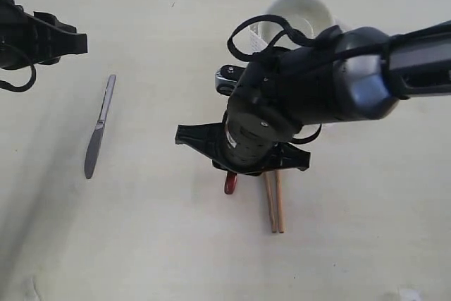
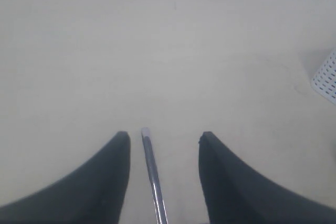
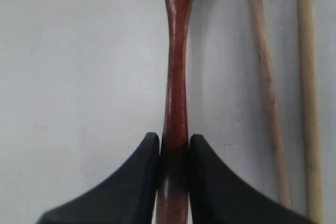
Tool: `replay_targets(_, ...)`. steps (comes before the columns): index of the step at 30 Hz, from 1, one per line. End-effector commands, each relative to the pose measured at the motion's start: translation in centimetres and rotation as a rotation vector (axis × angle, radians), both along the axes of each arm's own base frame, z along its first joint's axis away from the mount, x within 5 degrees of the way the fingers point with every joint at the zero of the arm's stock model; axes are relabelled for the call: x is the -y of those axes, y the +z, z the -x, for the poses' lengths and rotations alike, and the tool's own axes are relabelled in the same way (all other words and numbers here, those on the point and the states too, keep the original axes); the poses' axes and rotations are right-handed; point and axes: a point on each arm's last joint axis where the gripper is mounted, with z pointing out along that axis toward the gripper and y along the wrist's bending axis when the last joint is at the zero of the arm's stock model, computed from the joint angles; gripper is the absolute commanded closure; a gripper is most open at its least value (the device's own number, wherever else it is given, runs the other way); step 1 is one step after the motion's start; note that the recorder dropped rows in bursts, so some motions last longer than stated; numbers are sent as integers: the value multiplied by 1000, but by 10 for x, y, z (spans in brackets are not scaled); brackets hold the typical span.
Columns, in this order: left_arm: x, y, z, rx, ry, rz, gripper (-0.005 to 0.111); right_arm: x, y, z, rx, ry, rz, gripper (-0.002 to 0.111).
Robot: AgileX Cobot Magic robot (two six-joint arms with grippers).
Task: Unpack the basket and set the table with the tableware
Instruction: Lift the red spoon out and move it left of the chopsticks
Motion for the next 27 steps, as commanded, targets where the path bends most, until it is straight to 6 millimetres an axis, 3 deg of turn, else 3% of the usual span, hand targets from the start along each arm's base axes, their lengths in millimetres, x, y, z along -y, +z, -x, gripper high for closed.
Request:
replay_targets(1,-2,1,1,7,0,-4,66,-2,-4,-5,-10,13,14,109)
replay_targets(8,-2,1,1,7,0,-4,66,-2,-15,-4,-37,40,50,109)
replay_targets(27,-2,1,1,7,0,-4,66,0,-16,-8,-59,55,23,108)
